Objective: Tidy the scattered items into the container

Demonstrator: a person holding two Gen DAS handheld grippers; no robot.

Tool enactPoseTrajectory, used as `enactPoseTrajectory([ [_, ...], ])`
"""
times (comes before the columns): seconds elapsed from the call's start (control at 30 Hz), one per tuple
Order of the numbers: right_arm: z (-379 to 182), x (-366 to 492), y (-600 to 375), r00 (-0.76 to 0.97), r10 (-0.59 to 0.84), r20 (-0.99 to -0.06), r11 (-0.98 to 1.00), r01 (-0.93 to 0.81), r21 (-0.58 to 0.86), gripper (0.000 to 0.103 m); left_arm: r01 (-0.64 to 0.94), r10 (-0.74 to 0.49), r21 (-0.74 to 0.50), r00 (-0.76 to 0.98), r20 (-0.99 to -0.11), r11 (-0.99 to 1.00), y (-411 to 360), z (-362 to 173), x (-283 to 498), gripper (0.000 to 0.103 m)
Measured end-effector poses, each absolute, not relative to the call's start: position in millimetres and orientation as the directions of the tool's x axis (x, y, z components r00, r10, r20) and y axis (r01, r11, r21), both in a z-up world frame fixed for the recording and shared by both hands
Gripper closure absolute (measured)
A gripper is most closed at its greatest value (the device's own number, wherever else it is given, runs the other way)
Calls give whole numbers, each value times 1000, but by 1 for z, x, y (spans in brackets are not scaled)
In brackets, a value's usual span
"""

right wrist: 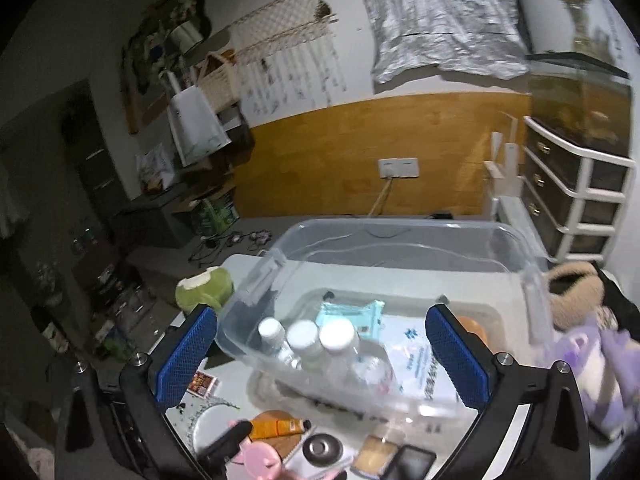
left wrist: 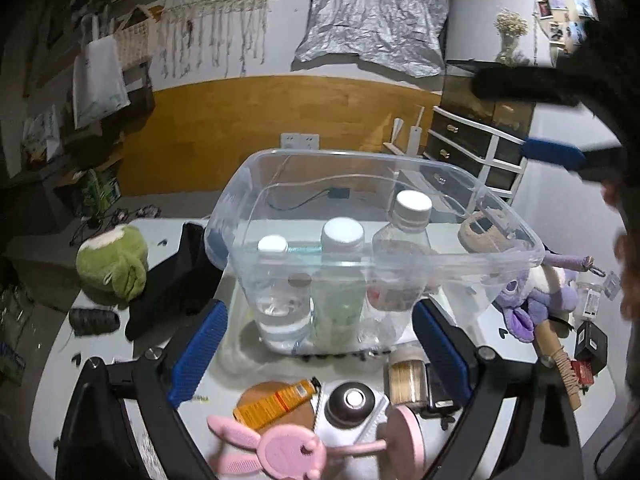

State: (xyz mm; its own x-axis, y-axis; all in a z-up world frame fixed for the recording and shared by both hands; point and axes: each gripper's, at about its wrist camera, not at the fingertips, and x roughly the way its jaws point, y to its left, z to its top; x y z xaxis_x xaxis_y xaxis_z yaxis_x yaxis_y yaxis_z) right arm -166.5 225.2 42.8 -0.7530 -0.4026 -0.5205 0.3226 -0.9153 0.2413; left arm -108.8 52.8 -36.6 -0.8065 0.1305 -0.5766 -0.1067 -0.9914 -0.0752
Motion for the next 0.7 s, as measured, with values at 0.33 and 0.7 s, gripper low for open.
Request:
enactPoseTrajectory([
  [0.33,10,-97,249,-777,-331,-536,-937,206,281,0,2,23,-41,-815,-579,-999,72,-33,-72,0],
  [0.7,-6,-38,271,-781,-266,-565,-951,118,284,0,-102,92,-17,-801,-591,-995,99,-35,-28,0],
])
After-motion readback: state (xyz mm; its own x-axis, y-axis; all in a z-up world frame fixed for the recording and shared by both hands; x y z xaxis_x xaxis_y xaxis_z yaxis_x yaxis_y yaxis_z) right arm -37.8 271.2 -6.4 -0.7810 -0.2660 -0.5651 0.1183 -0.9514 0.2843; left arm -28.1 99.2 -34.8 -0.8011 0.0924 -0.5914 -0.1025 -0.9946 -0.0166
